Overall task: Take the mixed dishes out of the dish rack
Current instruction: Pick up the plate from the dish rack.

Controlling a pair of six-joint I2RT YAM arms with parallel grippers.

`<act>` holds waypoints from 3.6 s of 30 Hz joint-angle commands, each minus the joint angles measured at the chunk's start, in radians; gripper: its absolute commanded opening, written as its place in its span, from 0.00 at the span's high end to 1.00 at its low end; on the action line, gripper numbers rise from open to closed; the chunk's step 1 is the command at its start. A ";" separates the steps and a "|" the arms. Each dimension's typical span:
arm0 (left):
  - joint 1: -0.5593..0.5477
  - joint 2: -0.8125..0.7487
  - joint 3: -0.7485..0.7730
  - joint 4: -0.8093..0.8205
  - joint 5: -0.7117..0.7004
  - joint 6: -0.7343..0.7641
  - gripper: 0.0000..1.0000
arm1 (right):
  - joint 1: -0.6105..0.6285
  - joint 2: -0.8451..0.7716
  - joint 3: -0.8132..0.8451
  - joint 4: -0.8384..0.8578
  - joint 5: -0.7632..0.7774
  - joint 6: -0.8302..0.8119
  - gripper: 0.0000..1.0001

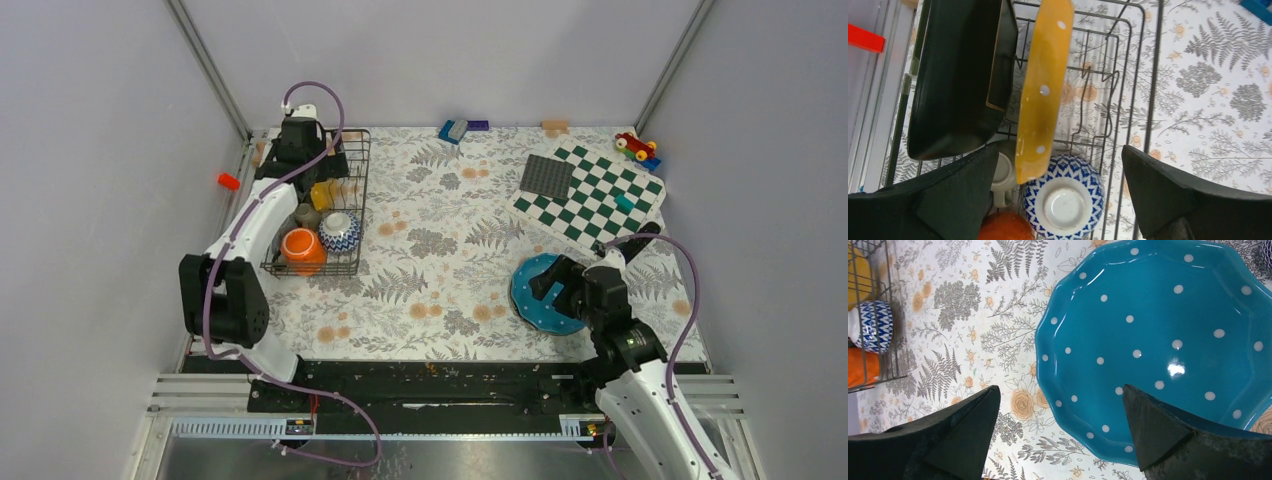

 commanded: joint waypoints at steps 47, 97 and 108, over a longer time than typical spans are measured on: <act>0.074 0.289 0.345 -0.162 0.109 0.088 1.00 | 0.000 -0.116 -0.043 0.053 -0.015 -0.029 0.00; -0.585 -0.543 -0.239 0.407 0.063 1.002 1.00 | -0.001 -0.033 0.148 -0.118 -0.056 0.079 0.00; -0.936 -0.670 -0.548 0.550 -0.068 1.305 1.00 | 0.000 -0.006 0.259 -0.017 -0.288 0.270 0.00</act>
